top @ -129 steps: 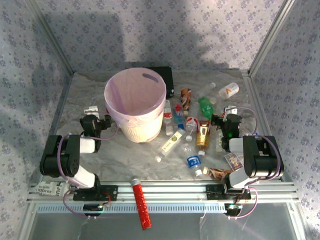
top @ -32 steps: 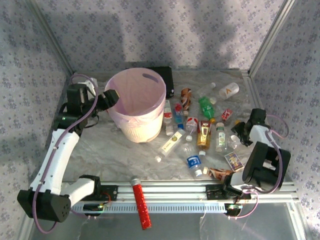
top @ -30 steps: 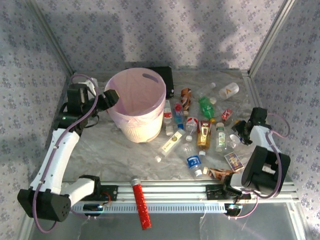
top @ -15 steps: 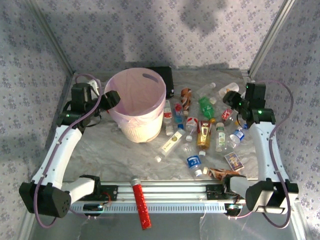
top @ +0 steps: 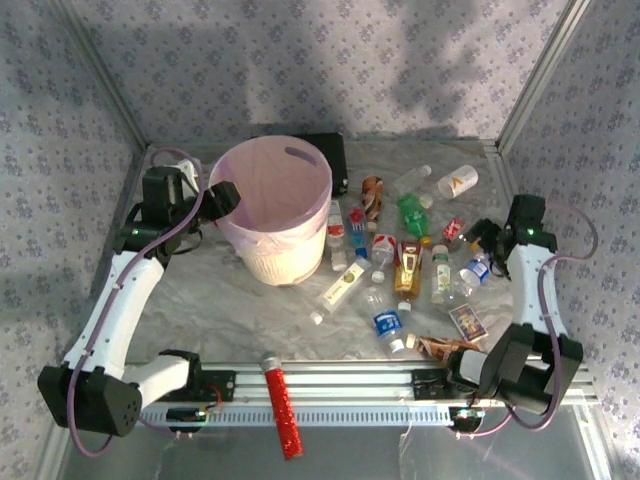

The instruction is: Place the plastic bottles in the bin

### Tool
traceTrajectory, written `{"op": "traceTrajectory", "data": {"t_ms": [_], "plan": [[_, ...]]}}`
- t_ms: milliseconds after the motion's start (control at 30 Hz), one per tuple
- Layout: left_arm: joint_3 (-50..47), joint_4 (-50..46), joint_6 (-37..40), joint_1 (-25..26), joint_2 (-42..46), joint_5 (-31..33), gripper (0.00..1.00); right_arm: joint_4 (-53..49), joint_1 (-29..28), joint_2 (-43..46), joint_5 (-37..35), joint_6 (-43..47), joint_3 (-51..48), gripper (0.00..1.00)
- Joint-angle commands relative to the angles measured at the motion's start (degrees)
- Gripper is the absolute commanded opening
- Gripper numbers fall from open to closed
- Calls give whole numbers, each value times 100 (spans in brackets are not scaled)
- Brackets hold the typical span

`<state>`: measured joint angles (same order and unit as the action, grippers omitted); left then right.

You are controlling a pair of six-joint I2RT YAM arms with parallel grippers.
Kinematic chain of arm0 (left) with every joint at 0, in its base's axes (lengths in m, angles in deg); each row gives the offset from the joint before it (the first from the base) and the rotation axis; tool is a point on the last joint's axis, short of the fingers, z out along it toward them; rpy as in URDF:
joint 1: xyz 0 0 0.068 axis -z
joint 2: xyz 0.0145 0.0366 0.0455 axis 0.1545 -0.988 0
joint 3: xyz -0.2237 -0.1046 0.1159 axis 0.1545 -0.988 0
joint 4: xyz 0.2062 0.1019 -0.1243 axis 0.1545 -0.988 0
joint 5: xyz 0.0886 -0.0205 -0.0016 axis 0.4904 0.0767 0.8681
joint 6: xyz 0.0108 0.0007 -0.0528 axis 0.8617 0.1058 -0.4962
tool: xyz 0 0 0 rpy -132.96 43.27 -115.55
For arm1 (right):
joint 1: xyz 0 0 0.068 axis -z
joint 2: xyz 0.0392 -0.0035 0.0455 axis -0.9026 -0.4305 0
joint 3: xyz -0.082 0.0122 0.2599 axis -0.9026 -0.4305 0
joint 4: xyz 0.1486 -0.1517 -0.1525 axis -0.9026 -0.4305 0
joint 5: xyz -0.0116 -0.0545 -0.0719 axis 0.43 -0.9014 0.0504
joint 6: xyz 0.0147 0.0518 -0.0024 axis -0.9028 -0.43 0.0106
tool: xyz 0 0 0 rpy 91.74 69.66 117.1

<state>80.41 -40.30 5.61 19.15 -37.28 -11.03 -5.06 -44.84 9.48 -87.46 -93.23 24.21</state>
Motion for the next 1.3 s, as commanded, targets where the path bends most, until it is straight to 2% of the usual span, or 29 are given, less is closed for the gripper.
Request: {"op": "traceTrajectory", "data": {"t_ms": [0,467,633,1033,1267], "plan": [[-69,26,176,46,3,27,69,245,44,-242,69,115,-139,99],[-113,17,164,48,47,87,69,1318,99,-2015,393,132,-328,99],[-106,16,160,52,29,95,69,1491,39,-2283,431,99,-406,92],[-86,52,126,55,-23,100,69,1153,12,-1653,380,192,-438,58],[-62,43,125,55,-23,106,69,558,-78,-911,520,213,-64,55]]}}
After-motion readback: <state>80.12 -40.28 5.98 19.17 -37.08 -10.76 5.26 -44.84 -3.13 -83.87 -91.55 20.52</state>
